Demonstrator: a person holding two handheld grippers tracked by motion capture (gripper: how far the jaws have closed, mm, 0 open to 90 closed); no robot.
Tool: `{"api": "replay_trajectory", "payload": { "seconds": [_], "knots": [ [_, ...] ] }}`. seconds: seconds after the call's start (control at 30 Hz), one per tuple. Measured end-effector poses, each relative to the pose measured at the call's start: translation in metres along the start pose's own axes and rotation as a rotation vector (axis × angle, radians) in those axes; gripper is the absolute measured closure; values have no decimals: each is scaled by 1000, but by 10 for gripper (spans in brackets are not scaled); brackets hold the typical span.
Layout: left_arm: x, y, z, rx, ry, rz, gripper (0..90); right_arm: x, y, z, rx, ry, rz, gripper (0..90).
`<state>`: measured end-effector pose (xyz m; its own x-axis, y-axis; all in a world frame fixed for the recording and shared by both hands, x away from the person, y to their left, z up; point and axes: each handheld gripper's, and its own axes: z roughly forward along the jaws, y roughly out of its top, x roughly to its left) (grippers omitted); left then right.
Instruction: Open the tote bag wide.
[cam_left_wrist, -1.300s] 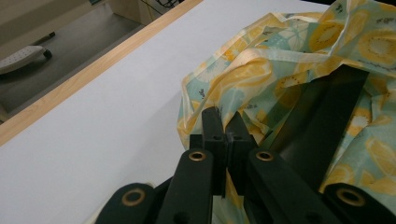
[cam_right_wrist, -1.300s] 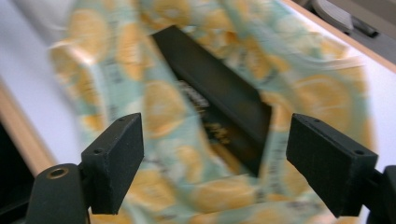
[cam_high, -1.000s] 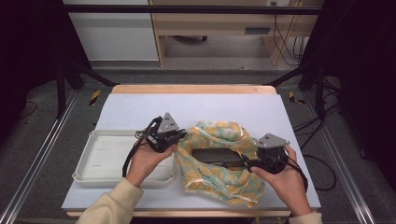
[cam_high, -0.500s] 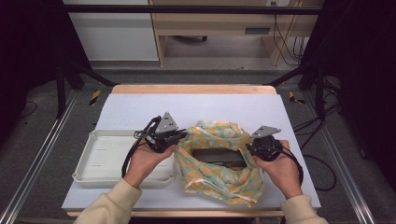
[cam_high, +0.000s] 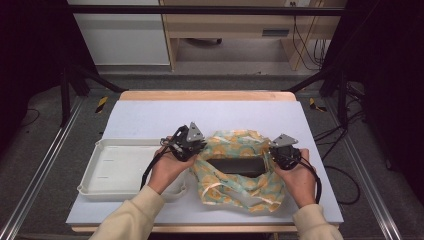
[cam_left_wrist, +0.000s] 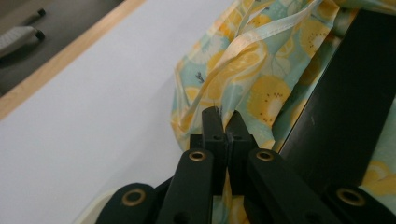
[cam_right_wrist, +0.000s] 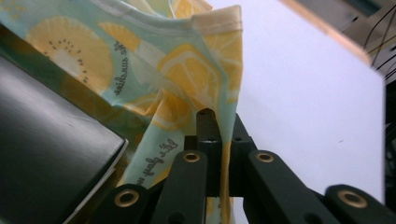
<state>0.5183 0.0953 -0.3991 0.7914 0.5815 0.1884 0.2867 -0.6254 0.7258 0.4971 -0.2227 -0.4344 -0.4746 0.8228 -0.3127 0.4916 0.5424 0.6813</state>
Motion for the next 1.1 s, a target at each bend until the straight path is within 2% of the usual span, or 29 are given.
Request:
{"api": "replay_trajectory", "payload": {
  "seconds": [0.13, 0.2, 0.27, 0.3, 0.4, 0.43, 0.5, 0.57, 0.67, 0.77, 0.9, 0.97, 1.07, 1.1],
  "knots": [
    [1, -5, 7, 42, -1, 6, 900, -3, -8, 13, 31, 37, 24, 839],
    [3, -8, 8, 58, 2, 5, 900, -4, -11, 15, 43, 63, 41, 809],
    [3, -10, 10, 62, -7, -3, 900, -4, -13, 15, 39, 67, 27, 808],
    [3, -10, 11, 72, -6, 0, 900, -5, -14, 14, 41, 69, 37, 790],
    [5, -13, 13, 85, -26, -14, 900, -6, -16, 12, 51, 73, 62, 659],
    [5, -13, 12, 89, -29, -16, 900, -6, -16, 9, 48, 64, 78, 604],
    [7, -13, 11, 82, -36, -18, 900, -7, -16, -1, 19, 78, 113, 542],
    [8, -13, 9, 81, -34, -17, 900, -6, -16, -11, -9, 81, 127, 489],
    [9, -13, 6, 76, -36, -16, 900, -5, -12, -23, -47, 99, 135, 419],
    [10, -12, 3, 71, -37, -7, 900, -3, -5, -31, -75, 116, 114, 347],
    [9, -10, 3, 74, -44, 0, 900, -2, 5, -34, -109, 134, 93, 332],
    [9, -10, 3, 75, -61, 5, 900, -3, 8, -31, -82, 146, 81, 326],
    [8, -12, 4, 83, -66, 16, 900, -3, 10, -28, -69, 157, 58, 476],
    [8, -12, 4, 88, -65, 20, 900, -4, 9, -26, -67, 153, 54, 562]
  ]
}}
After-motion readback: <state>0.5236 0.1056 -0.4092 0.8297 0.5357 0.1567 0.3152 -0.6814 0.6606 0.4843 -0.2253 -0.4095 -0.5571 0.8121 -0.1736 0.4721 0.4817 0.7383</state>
